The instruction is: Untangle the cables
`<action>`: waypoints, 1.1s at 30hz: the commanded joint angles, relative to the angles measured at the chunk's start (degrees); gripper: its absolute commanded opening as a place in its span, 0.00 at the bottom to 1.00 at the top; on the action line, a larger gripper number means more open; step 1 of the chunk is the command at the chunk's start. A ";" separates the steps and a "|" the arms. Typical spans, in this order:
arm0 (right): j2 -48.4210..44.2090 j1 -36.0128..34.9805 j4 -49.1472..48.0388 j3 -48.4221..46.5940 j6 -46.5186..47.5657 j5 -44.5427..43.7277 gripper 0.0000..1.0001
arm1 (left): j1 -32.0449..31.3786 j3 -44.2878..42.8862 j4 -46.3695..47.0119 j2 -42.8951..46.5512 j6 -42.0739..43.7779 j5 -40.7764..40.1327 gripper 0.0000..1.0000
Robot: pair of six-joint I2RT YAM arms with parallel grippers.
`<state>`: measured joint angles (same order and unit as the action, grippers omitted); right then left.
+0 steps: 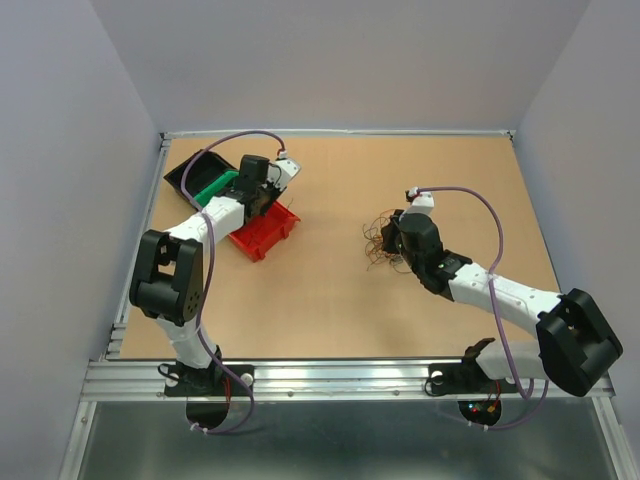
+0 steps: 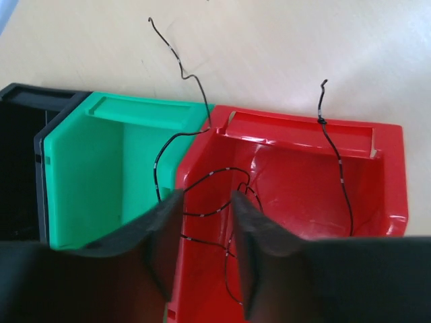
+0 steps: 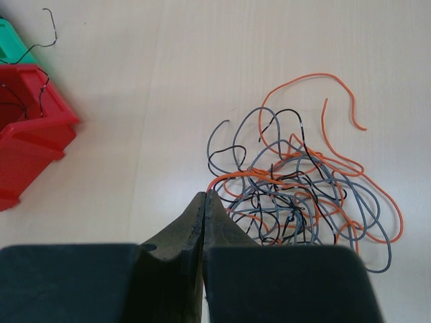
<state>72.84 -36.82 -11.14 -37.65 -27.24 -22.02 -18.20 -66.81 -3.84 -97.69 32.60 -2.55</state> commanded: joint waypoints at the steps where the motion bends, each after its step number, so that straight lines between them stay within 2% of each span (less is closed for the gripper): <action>1: -1.29 0.08 -2.93 1.26 0.44 -0.57 0.01 | 1.58 -3.77 3.31 0.57 -1.49 -2.20 0.33; 2: -1.64 -0.01 -2.93 1.35 0.44 -0.57 0.01 | 1.85 -3.68 3.40 0.57 -1.40 -1.94 0.22; 3: -1.73 0.08 -2.93 1.52 0.44 -0.65 0.00 | 2.11 -3.33 3.48 0.66 -1.49 -1.85 0.17; 5: -2.17 0.08 -3.01 1.70 0.35 -0.65 0.01 | 2.64 -2.98 3.40 1.01 -1.22 -1.33 0.00; 12: -2.44 0.08 -3.10 2.05 0.18 -0.48 0.01 | 2.64 2.72 6.20 7.33 -0.26 1.84 0.00; 13: -2.35 -0.01 -3.10 1.97 0.26 -0.48 0.01 | 2.64 3.17 7.08 8.99 -0.34 1.67 0.03; 15: -2.09 0.08 -3.10 1.88 0.26 -0.39 0.01 | 2.64 3.52 7.09 9.88 -0.43 1.67 0.23; 16: -1.91 -0.01 -3.19 1.79 0.18 -0.30 0.01 | 2.64 3.96 7.17 10.67 -0.34 1.58 0.36; 17: -1.74 0.08 -3.19 1.79 0.26 -0.30 0.01 | 2.64 4.14 7.09 11.03 -0.43 1.67 0.36; 19: -1.47 0.08 -3.19 1.61 0.26 -0.39 0.01 | 2.64 4.49 7.00 11.90 -0.43 1.84 0.45; 23: -1.21 0.08 -3.28 1.44 0.26 -0.13 0.01 | 2.99 3.44 6.83 10.60 -0.26 2.02 0.52; 28: -0.86 -0.01 -3.37 1.44 0.18 -0.13 0.00 | 3.69 -3.15 0.42 4.54 -0.26 7.90 0.62; 33: -1.29 0.08 -3.37 1.61 0.26 -0.04 0.00 | 3.87 -5.44 -0.91 0.93 -0.87 7.47 0.60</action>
<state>71.88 -36.82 -11.18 -36.88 -27.24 -22.02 -14.87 -69.04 -2.81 -95.61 32.38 3.51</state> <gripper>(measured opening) 0.012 0.611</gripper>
